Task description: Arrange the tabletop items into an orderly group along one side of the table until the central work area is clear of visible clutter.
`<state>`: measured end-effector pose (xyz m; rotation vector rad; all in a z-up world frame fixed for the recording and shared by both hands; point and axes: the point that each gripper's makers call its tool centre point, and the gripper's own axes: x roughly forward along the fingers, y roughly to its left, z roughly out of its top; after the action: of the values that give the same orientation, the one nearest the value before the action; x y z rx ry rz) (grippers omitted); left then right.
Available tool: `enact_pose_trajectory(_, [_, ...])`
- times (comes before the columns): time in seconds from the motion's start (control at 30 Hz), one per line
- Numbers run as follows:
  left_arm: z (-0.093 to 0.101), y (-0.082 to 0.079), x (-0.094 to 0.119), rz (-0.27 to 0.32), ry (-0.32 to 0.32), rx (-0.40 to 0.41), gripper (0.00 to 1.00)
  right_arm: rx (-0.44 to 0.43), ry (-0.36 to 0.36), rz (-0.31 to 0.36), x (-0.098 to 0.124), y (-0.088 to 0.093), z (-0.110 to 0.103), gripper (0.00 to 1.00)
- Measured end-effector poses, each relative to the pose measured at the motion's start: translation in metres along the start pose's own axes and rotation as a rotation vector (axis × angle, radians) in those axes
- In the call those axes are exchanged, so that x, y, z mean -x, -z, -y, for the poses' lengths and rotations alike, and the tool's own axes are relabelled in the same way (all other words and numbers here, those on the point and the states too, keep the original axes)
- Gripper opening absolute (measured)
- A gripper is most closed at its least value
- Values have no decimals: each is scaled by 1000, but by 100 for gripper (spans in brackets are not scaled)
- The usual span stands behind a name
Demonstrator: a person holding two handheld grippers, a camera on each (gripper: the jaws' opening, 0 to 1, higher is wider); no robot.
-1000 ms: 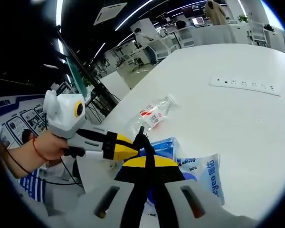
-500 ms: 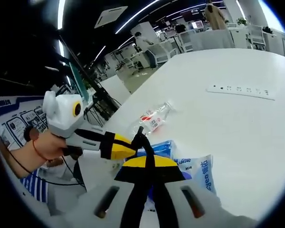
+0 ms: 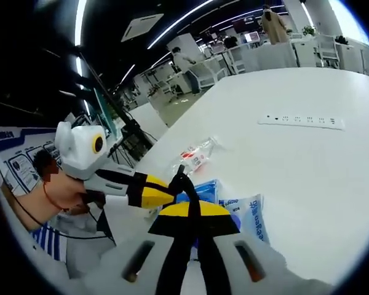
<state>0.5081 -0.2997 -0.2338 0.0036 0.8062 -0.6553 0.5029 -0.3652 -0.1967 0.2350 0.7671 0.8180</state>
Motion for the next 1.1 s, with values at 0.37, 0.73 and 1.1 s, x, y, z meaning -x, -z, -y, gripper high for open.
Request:
enact_pose_trajectory(0.37, [31, -8, 2, 8, 21, -52, 4, -4, 26, 37, 30, 2, 1, 0])
enact_pose_trajectory(0.73, [76, -13, -2, -6, 53, -122, 5, -20, 71, 77, 74, 10, 15, 0])
enact_pose_trajectory(1.1, [119, -34, -13, -6, 115, -195, 5, -40, 134, 134, 119, 12, 31, 0])
